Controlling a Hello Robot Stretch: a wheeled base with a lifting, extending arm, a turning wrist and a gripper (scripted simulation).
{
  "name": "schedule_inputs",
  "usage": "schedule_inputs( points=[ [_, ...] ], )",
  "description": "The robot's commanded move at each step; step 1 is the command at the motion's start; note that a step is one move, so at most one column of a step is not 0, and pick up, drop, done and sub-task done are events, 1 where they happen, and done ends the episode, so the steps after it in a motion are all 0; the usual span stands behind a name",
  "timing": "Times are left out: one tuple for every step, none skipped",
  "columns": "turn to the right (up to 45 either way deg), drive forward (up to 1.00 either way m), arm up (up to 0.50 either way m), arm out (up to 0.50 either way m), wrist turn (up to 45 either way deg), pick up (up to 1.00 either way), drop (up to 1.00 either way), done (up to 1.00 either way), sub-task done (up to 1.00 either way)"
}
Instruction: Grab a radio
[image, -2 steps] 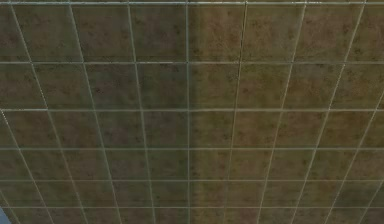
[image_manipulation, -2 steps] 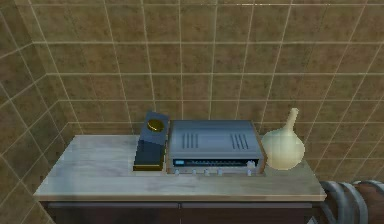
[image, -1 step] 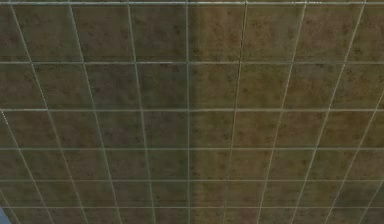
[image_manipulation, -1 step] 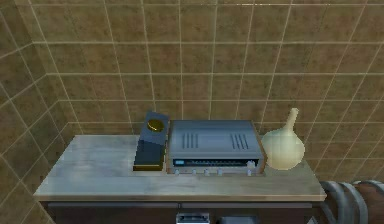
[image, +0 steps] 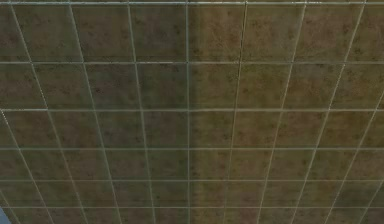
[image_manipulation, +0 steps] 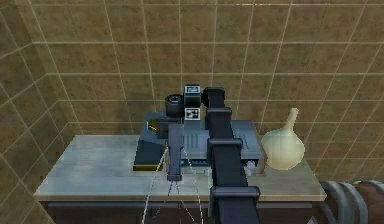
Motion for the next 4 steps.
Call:
schedule_inputs(
  points=[
    [0.0, 0.0, 0.0, 0.0, 45.0, 0.0, 0.0, 0.0, 0.0],
    [0.0, 0.0, 0.0, 0.0, 45.0, 0.0, 0.0, 0.0, 0.0],
    [0.0, 0.0, 0.0, 0.0, 45.0, 0.0, 0.0, 0.0, 0.0],
    [0.0, 0.0, 0.0, 0.0, 36.0, 0.0, 0.0, 0.0, 0.0]
  ],
)
